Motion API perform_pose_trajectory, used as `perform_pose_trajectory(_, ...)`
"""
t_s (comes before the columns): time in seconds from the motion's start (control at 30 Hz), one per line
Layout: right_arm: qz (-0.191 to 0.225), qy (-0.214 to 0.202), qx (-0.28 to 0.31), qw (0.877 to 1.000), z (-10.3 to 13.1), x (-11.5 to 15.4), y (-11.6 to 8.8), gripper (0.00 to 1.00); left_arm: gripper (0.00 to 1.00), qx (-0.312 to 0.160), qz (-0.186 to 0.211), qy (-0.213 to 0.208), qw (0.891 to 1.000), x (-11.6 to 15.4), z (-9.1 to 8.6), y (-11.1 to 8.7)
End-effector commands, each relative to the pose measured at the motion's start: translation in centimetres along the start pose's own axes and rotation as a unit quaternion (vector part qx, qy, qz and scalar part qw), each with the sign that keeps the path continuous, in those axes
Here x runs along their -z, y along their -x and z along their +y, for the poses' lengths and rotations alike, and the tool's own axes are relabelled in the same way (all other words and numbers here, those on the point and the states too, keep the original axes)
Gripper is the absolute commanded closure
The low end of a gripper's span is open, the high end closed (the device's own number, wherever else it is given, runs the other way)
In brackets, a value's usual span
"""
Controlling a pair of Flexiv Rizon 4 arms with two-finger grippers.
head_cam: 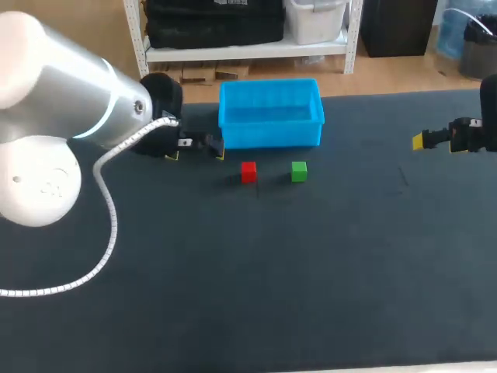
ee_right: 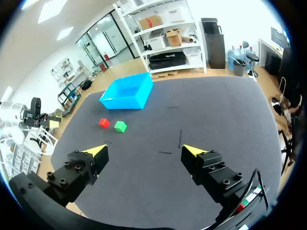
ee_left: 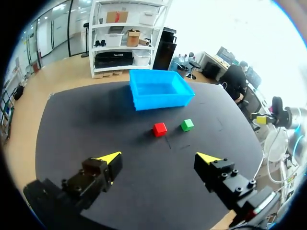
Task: Use the left arm to pick the red cube and place it into the blue plastic box first, then use the right arm to grasp the green cube and put it into the same blue plastic box after the first action is fully finished.
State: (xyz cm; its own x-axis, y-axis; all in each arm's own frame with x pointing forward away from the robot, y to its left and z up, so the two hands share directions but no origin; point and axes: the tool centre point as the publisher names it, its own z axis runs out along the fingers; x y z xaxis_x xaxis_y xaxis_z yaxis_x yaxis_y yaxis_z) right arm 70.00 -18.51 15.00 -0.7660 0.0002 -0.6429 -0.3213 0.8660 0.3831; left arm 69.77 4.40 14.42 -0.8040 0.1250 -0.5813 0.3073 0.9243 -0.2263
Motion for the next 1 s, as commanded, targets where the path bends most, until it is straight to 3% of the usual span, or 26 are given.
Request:
perform_pose_trajectory(0.03,0.000,0.000,0.000,1.000,0.0,0.0,0.0,0.00,0.00,0.001,-0.001,0.066,0.998,-0.1,-0.2,0.0)
perform_pose_trajectory(0.6,0.000,0.000,0.000,1.000,0.0,0.0,0.0,0.00,0.00,0.001,-0.001,0.066,0.998,-0.1,-0.2,0.0)
perform_pose_trajectory(1.0,0.000,0.000,0.000,1.000,0.0,0.0,0.0,0.00,0.00,-0.028,0.093,0.085,0.992,-3.9,-4.2,0.4)
